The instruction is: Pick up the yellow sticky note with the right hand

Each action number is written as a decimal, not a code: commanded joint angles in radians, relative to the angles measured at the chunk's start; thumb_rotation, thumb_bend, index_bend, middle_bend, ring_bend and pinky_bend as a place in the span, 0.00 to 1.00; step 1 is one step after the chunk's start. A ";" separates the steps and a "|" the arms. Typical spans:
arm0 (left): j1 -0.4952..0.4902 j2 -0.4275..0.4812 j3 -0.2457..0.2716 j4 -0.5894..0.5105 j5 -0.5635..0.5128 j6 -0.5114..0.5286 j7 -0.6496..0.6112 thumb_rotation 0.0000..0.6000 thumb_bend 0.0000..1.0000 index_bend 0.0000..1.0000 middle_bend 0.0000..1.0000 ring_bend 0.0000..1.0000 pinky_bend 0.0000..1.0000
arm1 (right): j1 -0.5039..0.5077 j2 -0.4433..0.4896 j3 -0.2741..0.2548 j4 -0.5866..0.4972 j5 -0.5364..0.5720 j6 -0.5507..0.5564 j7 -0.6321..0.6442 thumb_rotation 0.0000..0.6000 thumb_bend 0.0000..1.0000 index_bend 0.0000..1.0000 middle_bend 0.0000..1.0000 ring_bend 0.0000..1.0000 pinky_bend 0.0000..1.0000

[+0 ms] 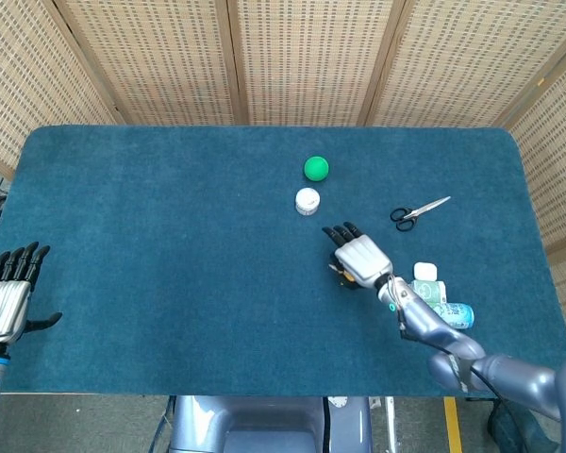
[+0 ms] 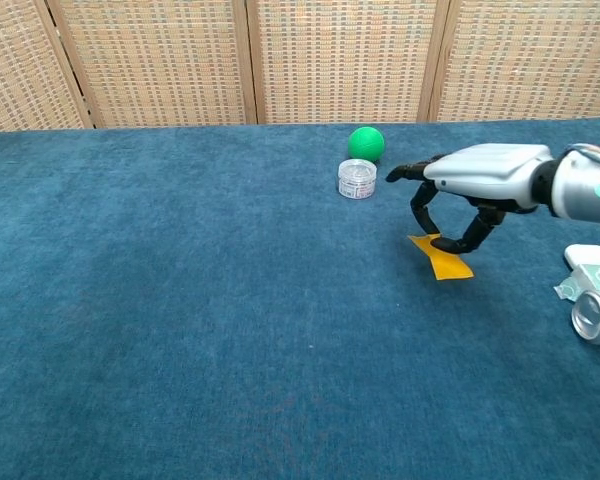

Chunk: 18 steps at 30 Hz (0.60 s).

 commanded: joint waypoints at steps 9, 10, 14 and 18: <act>0.004 -0.003 0.008 -0.003 0.010 0.008 0.007 1.00 0.00 0.00 0.00 0.00 0.00 | -0.143 0.251 -0.219 -0.157 -0.588 0.484 0.286 1.00 0.67 0.65 0.07 0.00 0.00; 0.004 -0.002 0.008 -0.003 0.011 0.008 0.006 1.00 0.00 0.00 0.00 0.00 0.00 | -0.154 0.255 -0.214 -0.146 -0.591 0.511 0.282 1.00 0.67 0.65 0.07 0.00 0.00; 0.006 0.002 0.009 -0.003 0.012 0.008 -0.004 1.00 0.00 0.00 0.00 0.00 0.00 | -0.216 0.269 -0.173 -0.123 -0.529 0.610 0.271 1.00 0.56 0.62 0.10 0.00 0.00; 0.007 0.008 0.010 -0.004 0.017 0.009 -0.019 1.00 0.00 0.00 0.00 0.00 0.00 | -0.300 0.269 -0.125 -0.099 -0.427 0.708 0.259 1.00 0.29 0.31 0.04 0.00 0.00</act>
